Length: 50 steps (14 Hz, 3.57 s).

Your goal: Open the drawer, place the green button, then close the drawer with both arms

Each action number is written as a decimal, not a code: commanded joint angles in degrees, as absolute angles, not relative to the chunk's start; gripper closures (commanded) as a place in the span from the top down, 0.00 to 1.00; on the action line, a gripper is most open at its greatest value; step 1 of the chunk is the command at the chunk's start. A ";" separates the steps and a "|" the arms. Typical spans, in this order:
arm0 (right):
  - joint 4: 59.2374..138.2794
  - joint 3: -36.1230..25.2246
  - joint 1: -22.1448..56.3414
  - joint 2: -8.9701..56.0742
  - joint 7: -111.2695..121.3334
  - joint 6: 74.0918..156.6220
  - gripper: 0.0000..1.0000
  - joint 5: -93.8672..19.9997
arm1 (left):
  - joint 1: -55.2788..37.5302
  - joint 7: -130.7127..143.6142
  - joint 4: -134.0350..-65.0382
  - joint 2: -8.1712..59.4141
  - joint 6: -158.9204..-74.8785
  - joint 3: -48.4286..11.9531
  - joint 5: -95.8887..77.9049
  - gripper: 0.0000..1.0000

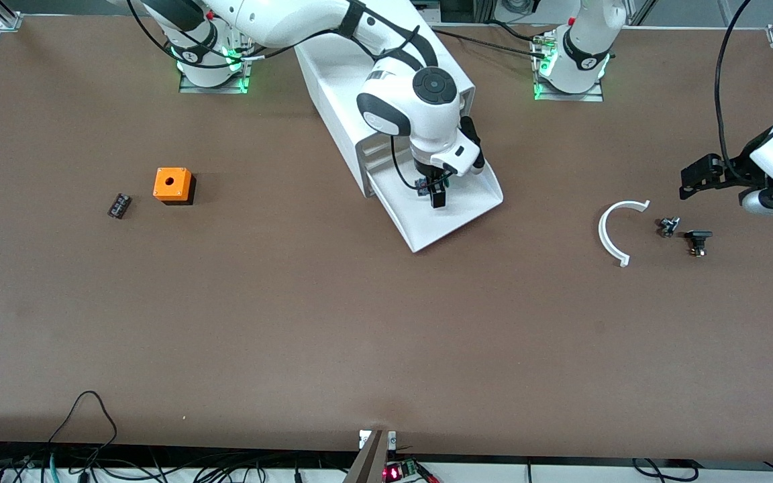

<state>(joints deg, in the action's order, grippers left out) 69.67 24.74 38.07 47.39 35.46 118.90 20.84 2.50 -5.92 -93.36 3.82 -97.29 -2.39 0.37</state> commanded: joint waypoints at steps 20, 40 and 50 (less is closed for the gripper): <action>77.95 13.47 12.41 19.62 -21.62 97.29 1.00 16.90 | -24.95 50.44 -104.84 30.67 -128.06 -3.25 1.76 1.00; 104.15 -13.89 9.23 -4.39 -1.58 97.03 1.00 1.58 | -26.46 49.83 -114.08 24.87 -128.67 -21.88 0.97 1.00; 104.85 -11.95 9.58 -9.05 -0.27 97.38 1.00 1.85 | -8.10 49.57 -111.89 11.97 -132.36 -20.05 2.64 1.00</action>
<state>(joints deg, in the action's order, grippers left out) 102.63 -11.57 9.59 -6.81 -1.48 96.22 1.92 -11.43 49.27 -110.87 17.34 -132.30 -20.72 1.14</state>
